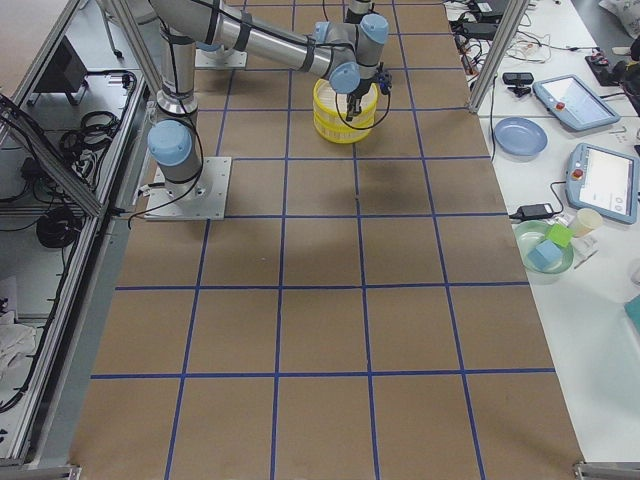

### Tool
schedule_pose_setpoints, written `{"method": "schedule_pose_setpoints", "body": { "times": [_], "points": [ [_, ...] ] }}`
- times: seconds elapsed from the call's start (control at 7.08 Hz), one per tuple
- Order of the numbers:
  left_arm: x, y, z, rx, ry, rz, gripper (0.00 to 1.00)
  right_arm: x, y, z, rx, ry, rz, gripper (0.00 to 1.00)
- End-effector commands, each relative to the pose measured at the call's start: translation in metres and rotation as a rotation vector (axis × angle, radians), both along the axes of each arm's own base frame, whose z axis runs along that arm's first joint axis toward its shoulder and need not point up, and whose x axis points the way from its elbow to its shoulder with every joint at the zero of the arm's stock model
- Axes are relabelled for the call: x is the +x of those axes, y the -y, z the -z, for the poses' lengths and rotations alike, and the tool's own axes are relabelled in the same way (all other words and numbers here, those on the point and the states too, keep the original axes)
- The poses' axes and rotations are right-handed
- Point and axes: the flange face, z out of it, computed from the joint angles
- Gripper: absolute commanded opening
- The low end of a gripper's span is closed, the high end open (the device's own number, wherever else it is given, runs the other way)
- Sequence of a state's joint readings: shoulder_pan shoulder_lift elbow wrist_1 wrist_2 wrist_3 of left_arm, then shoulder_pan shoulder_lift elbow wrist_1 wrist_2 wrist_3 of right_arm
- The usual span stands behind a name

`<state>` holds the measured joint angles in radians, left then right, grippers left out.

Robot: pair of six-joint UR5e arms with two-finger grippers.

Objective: Place buns in different layers of steamer
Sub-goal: 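Grasp the white bun with the left gripper while the right lifts the top tier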

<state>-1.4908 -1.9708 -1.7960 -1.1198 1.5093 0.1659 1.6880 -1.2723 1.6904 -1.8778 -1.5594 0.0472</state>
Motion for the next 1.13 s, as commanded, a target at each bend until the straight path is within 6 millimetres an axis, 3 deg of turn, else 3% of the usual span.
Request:
{"method": "schedule_pose_setpoints", "body": {
  "times": [0.0,0.14,0.28,0.42,0.57,0.71,0.85,0.99],
  "points": [
    [-0.003,-0.001,-0.001,-0.001,-0.001,0.003,0.01,-0.003,-0.012,-0.050,-0.062,-0.001,-0.003,0.16],
    [-0.003,-0.001,-0.003,-0.004,-0.001,0.004,0.00,-0.013,-0.017,-0.075,-0.073,0.001,0.003,0.16],
    [-0.001,0.000,-0.015,-0.027,0.002,0.003,0.00,-0.023,-0.023,-0.115,-0.085,0.002,0.008,0.16],
    [-0.002,0.003,-0.035,-0.064,0.006,-0.001,0.00,-0.048,-0.026,-0.148,-0.074,-0.006,0.026,0.16],
    [-0.008,0.007,-0.074,-0.128,0.012,0.002,0.00,-0.087,-0.033,-0.175,-0.052,-0.036,0.046,0.16],
    [-0.024,0.009,-0.107,-0.146,-0.025,-0.032,0.00,-0.127,-0.037,-0.185,-0.038,-0.036,0.048,0.16],
    [-0.060,0.008,-0.127,-0.168,-0.043,-0.093,0.00,-0.170,-0.036,-0.189,-0.033,-0.043,0.042,0.16],
    [-0.106,-0.001,-0.130,-0.158,-0.046,-0.147,0.00,-0.207,-0.040,-0.195,-0.025,-0.097,0.006,0.16]
  ]
}}
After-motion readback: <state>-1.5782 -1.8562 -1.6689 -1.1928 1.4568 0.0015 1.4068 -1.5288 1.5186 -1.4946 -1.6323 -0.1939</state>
